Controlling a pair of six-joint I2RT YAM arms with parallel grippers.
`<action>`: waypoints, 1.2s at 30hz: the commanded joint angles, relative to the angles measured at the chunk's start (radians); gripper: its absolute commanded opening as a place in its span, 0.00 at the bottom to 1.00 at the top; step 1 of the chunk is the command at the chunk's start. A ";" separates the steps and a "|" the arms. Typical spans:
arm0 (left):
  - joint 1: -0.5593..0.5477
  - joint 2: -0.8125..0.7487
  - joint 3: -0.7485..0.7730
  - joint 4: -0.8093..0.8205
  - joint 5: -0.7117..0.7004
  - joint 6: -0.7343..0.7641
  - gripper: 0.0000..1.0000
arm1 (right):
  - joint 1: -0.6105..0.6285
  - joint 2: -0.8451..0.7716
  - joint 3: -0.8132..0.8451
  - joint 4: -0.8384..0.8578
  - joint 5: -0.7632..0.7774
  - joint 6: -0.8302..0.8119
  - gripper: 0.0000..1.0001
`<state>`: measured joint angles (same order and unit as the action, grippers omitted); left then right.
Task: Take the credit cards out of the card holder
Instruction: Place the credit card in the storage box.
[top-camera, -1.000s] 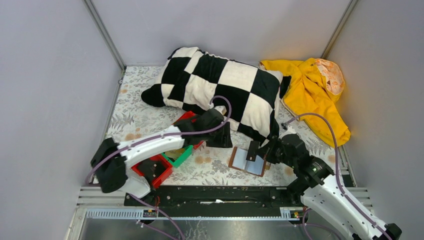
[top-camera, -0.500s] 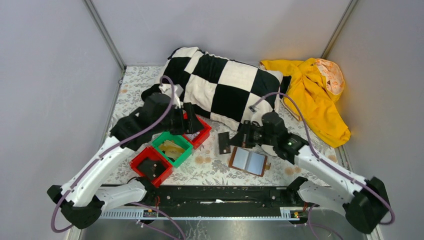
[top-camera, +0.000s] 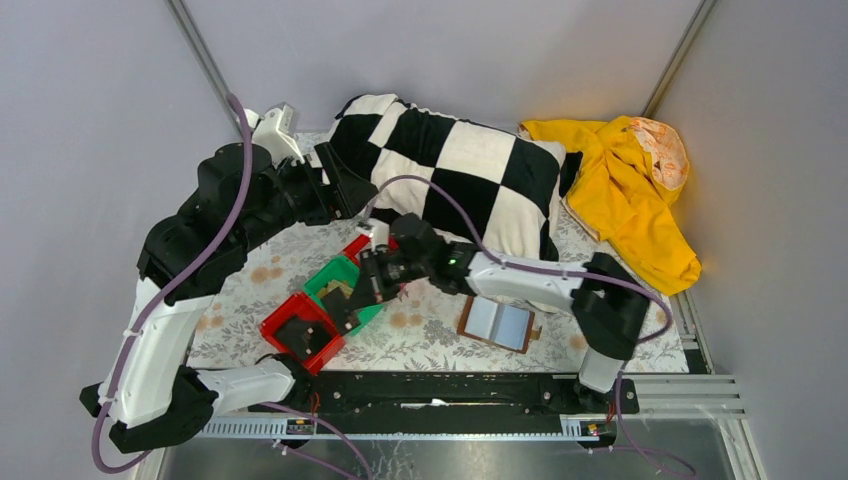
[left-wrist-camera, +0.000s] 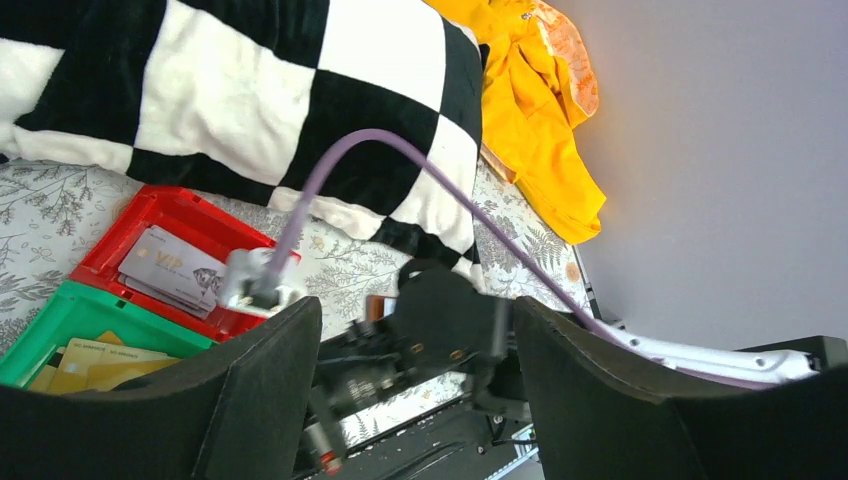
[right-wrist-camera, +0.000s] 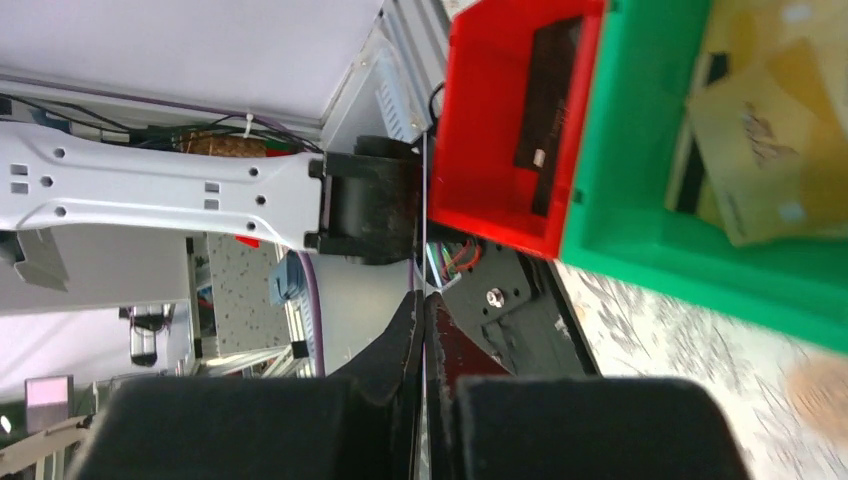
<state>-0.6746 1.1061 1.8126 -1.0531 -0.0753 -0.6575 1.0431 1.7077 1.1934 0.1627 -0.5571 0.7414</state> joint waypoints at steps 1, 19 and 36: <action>0.005 0.006 0.028 0.001 -0.031 0.016 0.75 | 0.060 0.131 0.170 0.033 -0.069 -0.033 0.00; 0.004 -0.031 -0.072 0.054 0.004 -0.011 0.76 | 0.115 0.551 0.533 0.039 -0.056 0.024 0.30; 0.004 -0.043 -0.176 0.246 0.078 -0.001 0.76 | 0.012 0.025 0.008 0.026 0.178 -0.044 0.53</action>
<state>-0.6746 1.0771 1.6405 -0.9283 -0.0132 -0.6624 1.1084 1.9411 1.3457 0.1783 -0.5049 0.7383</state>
